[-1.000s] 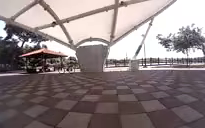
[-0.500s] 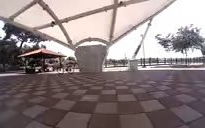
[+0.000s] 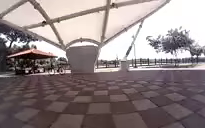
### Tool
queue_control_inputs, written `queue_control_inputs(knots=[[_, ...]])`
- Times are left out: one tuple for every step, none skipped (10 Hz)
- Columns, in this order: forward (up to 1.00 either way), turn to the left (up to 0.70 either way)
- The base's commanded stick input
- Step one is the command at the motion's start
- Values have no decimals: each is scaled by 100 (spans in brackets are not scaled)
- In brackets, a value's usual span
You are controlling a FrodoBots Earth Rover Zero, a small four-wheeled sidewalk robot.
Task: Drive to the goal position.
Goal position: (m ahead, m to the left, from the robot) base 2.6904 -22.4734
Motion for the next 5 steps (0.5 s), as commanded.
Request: queue_control_inputs(knots=[[0,-45],[0,-45],[0,-45],[0,-45],[0,-45]])
